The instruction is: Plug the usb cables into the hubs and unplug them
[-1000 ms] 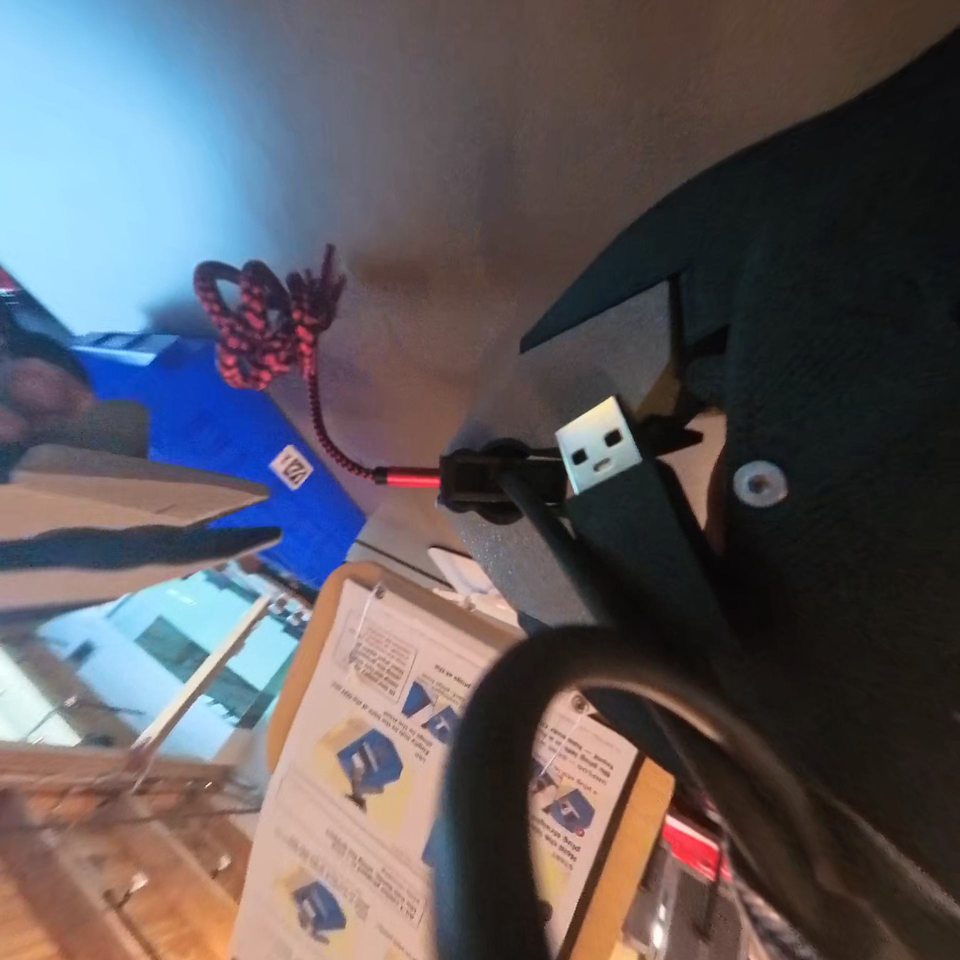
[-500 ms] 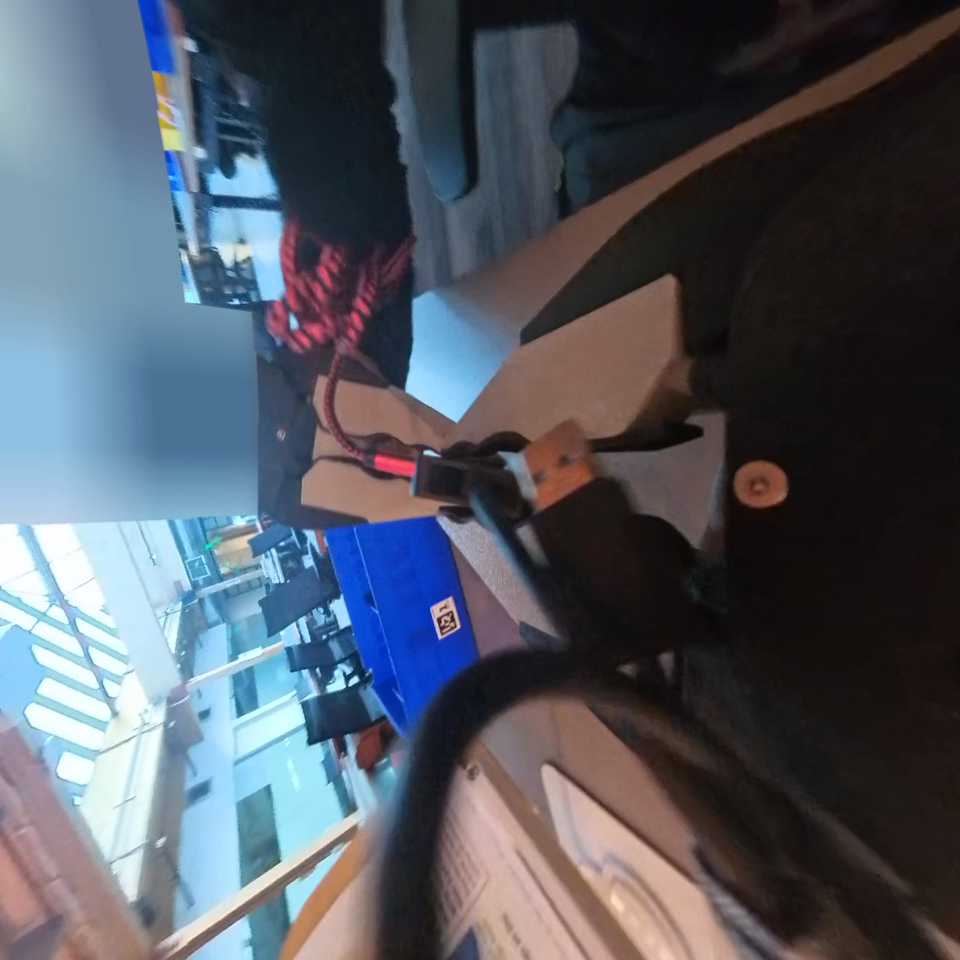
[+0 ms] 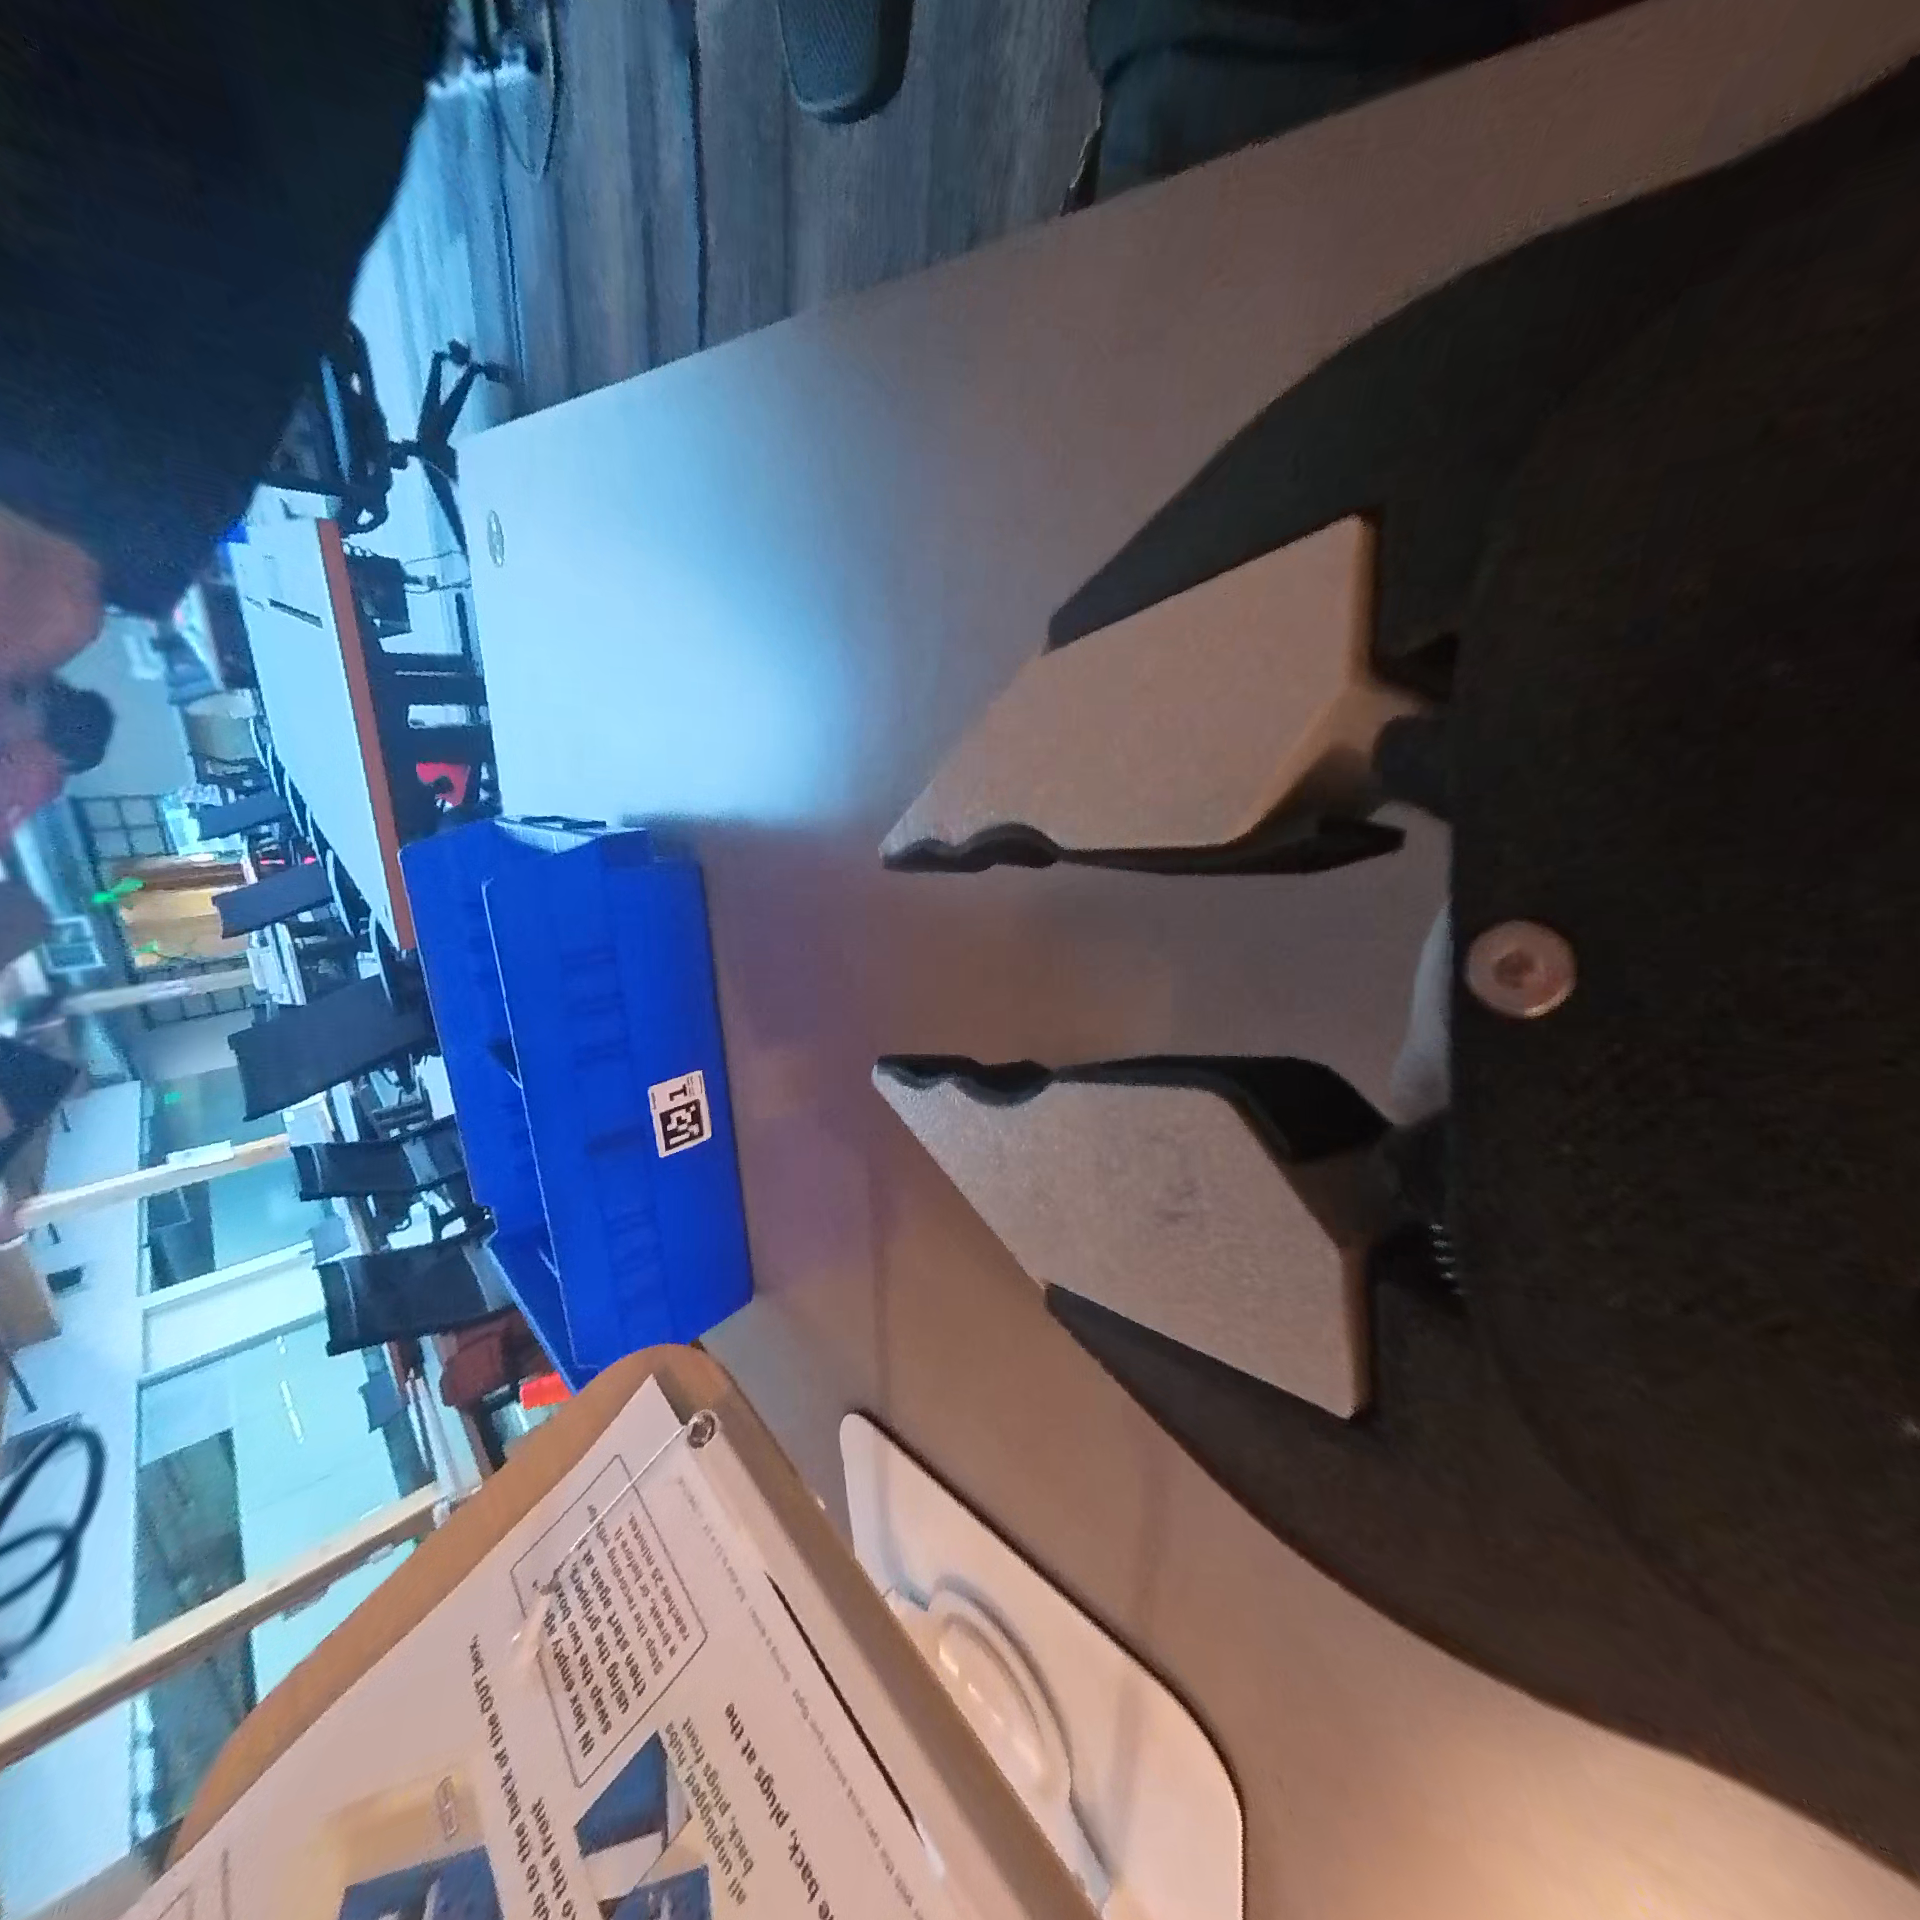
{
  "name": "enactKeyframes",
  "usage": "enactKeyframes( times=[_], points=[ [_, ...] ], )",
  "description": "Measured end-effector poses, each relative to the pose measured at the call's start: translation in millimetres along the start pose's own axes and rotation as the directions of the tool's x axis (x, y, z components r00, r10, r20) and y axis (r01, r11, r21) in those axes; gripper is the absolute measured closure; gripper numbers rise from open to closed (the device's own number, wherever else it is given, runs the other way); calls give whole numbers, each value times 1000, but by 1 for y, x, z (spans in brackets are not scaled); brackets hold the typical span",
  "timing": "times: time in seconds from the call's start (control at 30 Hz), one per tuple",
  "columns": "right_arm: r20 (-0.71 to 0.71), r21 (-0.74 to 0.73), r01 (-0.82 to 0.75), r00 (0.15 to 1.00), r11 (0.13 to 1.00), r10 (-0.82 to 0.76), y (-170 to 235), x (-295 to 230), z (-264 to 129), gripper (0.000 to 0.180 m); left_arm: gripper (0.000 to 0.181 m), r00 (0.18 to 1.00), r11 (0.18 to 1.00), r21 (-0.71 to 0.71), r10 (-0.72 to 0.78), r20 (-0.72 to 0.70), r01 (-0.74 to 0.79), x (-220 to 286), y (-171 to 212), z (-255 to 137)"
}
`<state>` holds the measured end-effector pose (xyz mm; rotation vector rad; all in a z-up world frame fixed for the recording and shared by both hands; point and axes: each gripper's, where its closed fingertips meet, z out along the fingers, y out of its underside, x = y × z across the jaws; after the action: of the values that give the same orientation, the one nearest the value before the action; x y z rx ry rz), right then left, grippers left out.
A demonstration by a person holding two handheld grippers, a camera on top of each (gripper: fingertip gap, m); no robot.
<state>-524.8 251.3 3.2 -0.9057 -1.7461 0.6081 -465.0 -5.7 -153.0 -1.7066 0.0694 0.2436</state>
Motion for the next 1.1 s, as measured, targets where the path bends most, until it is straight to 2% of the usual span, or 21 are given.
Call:
enactKeyframes(
  times=[0.1,0.17,0.23,0.33,0.4,0.47,0.5,0.57,0.63,0.67,0.7,0.77,0.8,0.9,1.03,1.1],
  points=[
    [-148,-240,-7,989,971,-29,32,57,25,171,150,1000,1000,-14,18,4,-18,1,2,1],
    [-180,-418,-48,983,907,-30,60,81,41,172,152,1000,999,-30,27,8,-27,1,5,2],
    [-199,-593,-68,978,802,-64,89,99,56,172,152,999,998,-46,34,5,-34,2,7,4],
    [-138,-837,-76,988,542,-74,133,96,74,171,153,999,998,-53,38,-14,-38,6,7,5],
    [-95,-907,-64,994,417,-54,148,84,88,171,153,999,997,-60,50,-22,-51,9,8,5],
    [-64,-942,-55,998,332,-16,160,69,101,171,153,997,995,-66,71,-20,-72,10,9,4],
    [-39,-949,-43,999,312,18,165,59,107,165,153,997,994,-70,81,-17,-82,10,9,4],
    [5,-941,-55,984,334,178,167,30,120,155,154,996,994,-69,88,-9,-88,9,9,2],
    [42,-909,-115,931,400,362,157,6,132,169,155,997,995,-66,73,-11,-73,8,8,1],
    [26,-891,-161,915,425,401,156,7,136,174,155,998,995,-68,69,-13,-70,8,8,1],
    [-9,-883,-202,910,424,415,159,14,136,175,155,997,995,-69,72,-12,-73,8,8,0],
    [-87,-880,-251,920,403,383,171,34,129,163,155,996,994,-66,84,-7,-85,7,7,-1],
    [-105,-863,-273,921,426,376,172,41,128,157,155,996,994,-67,89,-3,-89,6,7,-1],
    [-107,-787,-328,907,523,408,165,46,129,154,155,996,994,-66,83,7,-83,2,7,-2],
    [-177,-857,-284,946,430,272,205,62,109,150,160,998,995,-80,62,-8,-63,5,11,2],
    [-178,-844,-295,942,449,285,209,63,113,152,160,998,994,-91,66,-20,-67,9,13,6]
  ],
)
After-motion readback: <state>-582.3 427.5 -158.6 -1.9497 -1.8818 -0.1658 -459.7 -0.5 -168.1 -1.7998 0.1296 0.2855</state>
